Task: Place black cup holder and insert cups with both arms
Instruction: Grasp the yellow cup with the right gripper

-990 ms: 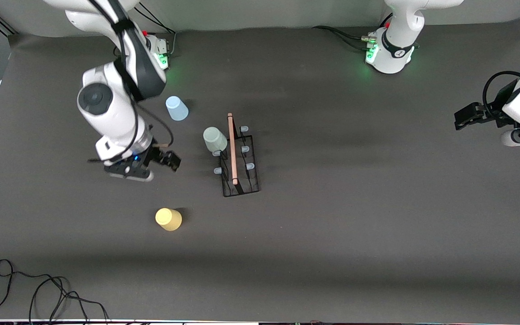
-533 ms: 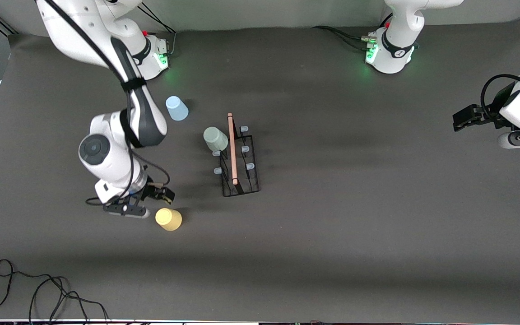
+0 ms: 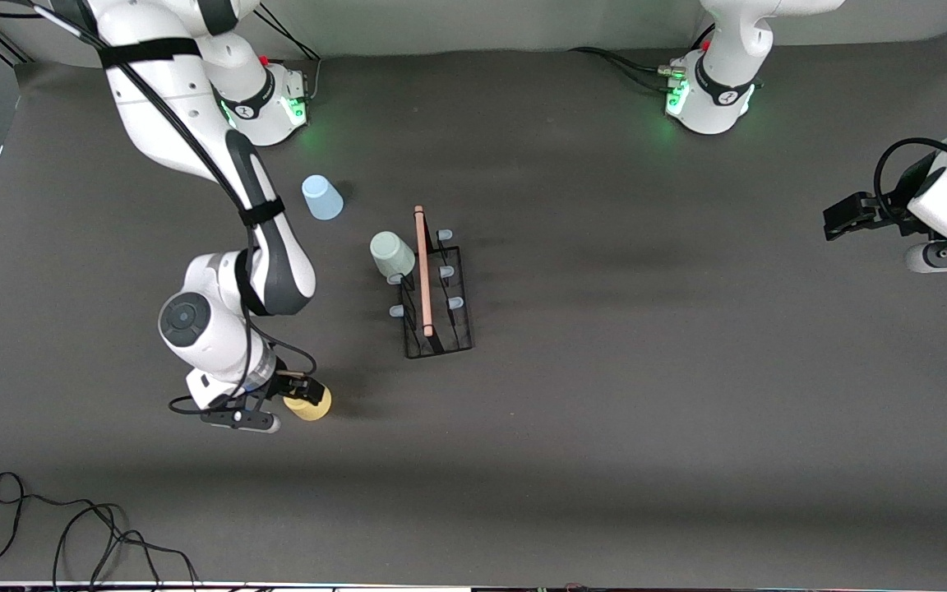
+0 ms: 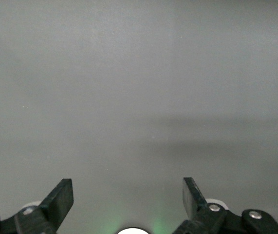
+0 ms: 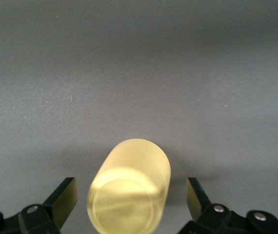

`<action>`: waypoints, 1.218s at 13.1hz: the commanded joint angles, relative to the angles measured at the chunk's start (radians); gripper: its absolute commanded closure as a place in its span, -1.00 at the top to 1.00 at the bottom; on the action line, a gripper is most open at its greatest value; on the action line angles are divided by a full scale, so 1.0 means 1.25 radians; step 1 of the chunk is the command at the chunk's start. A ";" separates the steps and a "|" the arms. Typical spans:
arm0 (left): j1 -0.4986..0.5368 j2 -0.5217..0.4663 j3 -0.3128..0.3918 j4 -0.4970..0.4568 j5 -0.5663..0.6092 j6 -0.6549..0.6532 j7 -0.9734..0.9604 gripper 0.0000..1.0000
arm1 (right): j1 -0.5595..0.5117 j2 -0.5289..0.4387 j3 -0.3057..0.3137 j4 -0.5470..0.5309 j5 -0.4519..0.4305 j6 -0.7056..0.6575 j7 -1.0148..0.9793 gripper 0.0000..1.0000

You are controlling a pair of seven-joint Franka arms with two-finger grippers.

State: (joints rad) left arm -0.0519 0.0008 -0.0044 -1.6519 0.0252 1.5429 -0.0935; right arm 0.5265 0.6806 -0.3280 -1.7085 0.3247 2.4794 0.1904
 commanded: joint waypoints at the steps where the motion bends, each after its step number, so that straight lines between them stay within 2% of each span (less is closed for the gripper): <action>1: -0.011 -0.002 0.007 0.002 0.008 -0.002 -0.001 1.00 | -0.004 0.044 0.002 0.050 0.036 0.004 -0.026 1.00; 2: -0.011 -0.002 0.007 0.002 0.009 -0.002 -0.001 1.00 | -0.004 0.046 0.003 0.049 0.035 0.004 -0.027 0.78; 4: -0.011 -0.001 0.007 0.002 0.009 -0.002 -0.001 1.00 | -0.004 0.041 0.002 0.044 0.034 -0.004 -0.028 -0.99; 6: -0.011 -0.002 0.007 0.002 0.008 -0.002 -0.001 1.00 | -0.004 0.016 0.002 0.043 0.035 -0.027 -0.030 -1.00; 10: -0.011 -0.002 0.007 0.002 0.009 -0.001 -0.001 1.00 | 0.002 -0.119 -0.003 0.043 0.034 -0.220 -0.005 -1.00; 13: -0.011 -0.001 0.007 0.002 0.009 -0.002 -0.001 1.00 | 0.040 -0.206 -0.003 0.040 0.021 -0.327 0.121 -1.00; 16: -0.011 -0.002 0.007 0.002 0.009 -0.002 -0.001 1.00 | 0.122 -0.228 -0.003 0.034 0.019 -0.343 0.307 -1.00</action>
State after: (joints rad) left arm -0.0519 0.0017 -0.0044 -1.6521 0.0252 1.5429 -0.0935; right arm 0.6107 0.4108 -0.3271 -1.6375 0.3426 2.0436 0.4418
